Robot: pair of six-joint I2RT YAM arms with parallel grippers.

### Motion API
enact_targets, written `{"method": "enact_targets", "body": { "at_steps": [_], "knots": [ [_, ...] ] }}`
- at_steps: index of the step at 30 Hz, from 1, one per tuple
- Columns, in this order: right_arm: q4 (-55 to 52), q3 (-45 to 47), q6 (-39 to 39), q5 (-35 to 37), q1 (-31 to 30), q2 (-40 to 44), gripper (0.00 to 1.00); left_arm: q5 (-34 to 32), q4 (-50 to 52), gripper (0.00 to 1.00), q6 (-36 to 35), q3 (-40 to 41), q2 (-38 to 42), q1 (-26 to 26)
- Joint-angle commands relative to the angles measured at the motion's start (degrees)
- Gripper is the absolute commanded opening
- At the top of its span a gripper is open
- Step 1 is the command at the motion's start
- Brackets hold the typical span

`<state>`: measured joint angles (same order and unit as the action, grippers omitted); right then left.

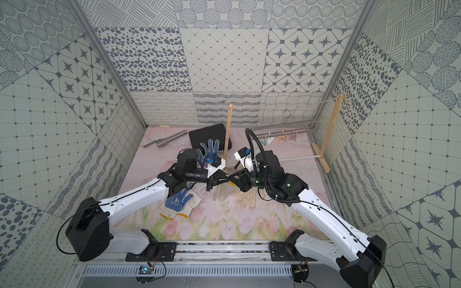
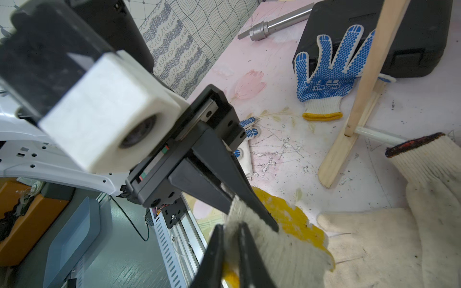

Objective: Clip the gloves onto a hanger to dry
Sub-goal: Pick up the glove from the center of the board.

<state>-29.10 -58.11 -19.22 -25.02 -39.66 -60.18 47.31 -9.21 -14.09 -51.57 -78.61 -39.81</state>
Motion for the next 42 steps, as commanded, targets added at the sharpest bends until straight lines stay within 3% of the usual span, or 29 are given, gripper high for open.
{"method": "enact_targets", "body": {
  "at_steps": [1, 4, 6, 13, 21, 29, 35, 42],
  "knots": [
    [0.58, -1.64, 1.37, 1.00, 0.51, -0.03, 0.61, -3.82, 8.58, 0.00, -4.30, -2.31, -0.07, -0.42],
    [-0.80, -1.66, 3.98, 2.05, 0.81, 1.44, 0.78, -5.01, 10.10, 0.00, -4.25, -3.08, 0.03, -0.30],
    [-1.74, -1.32, 5.60, 2.96, 0.81, 2.40, 0.84, -5.41, 12.77, 0.00, -4.24, -4.67, -0.62, -0.33],
    [-4.95, 0.03, 10.00, 10.05, 0.90, 2.69, 0.82, 1.12, 17.89, 0.00, -2.80, -9.14, -1.28, -0.35],
    [-0.67, 4.15, 12.14, 7.78, 0.55, 6.14, 0.78, 0.56, 25.37, 0.00, -0.91, -15.20, -4.23, -0.44],
    [0.86, 4.72, 13.53, 13.65, -0.54, 6.73, 0.65, 4.19, 27.93, 0.00, -0.35, -17.97, -6.44, -0.66],
    [2.87, 4.81, 14.61, 13.91, -1.18, 5.80, 0.40, 4.88, 31.01, 0.00, -1.42, -19.71, -7.91, -0.84],
    [4.22, 4.51, 14.67, 13.46, -1.17, 5.59, 0.25, 4.68, 31.62, 0.00, -1.89, -19.62, -8.05, -0.91]
  ]
}}
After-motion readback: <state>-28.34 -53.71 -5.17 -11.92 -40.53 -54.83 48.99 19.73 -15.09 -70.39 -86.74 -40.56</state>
